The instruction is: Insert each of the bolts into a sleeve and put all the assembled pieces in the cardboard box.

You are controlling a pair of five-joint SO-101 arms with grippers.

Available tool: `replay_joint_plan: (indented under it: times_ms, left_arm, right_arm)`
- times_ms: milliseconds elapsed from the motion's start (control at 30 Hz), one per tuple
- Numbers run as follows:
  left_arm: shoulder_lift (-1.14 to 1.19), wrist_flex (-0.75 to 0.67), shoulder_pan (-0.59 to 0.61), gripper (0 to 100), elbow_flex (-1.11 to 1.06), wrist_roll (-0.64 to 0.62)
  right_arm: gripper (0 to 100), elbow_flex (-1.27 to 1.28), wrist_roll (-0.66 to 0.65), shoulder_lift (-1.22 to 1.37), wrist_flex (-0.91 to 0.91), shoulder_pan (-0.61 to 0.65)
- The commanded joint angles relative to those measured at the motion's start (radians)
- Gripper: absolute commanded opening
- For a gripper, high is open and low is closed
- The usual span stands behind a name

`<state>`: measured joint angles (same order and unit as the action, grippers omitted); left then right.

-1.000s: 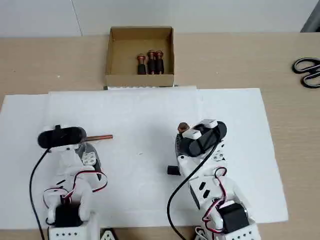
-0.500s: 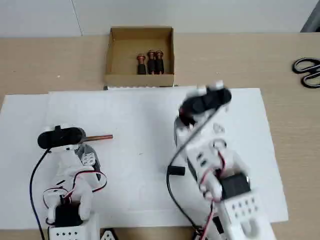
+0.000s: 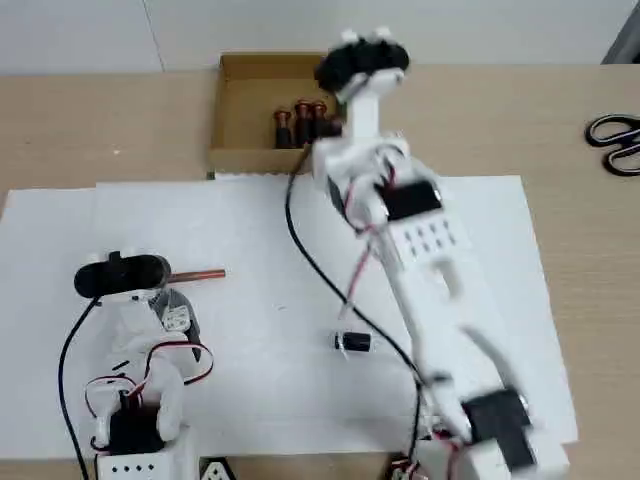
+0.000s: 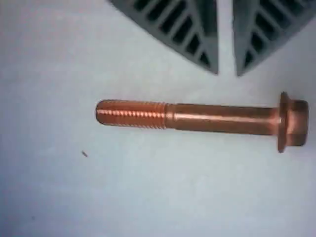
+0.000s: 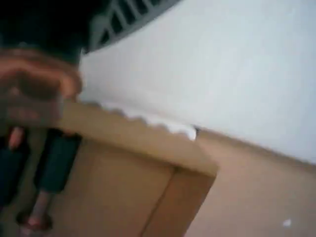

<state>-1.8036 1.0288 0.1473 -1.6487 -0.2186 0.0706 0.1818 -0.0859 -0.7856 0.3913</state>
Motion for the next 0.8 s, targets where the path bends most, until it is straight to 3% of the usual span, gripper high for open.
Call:
replay_joint_plan:
  times_ms: [0, 467, 667, 767]
  left_arm:
    - [-0.006, -0.021, 0.002, 1, 0.008, 0.002]
    - [-0.008, -0.006, 0.002, 1, 0.012, 0.002]
    - [-0.006, -0.006, 0.002, 1, 0.012, 0.002]
    - [-0.006, -0.006, 0.000, 1, 0.012, 0.002]
  right_arm:
    - [0.2, -0.305, 0.005, 0.223, 0.033, -0.008]
    - [0.3, -1.278, -0.081, 1.076, 0.033, -0.001]
    - [0.5, -1.577, -0.084, 1.328, 0.025, 0.035]
    - [0.6, -1.665, -0.147, 1.405, 0.022, 0.054]
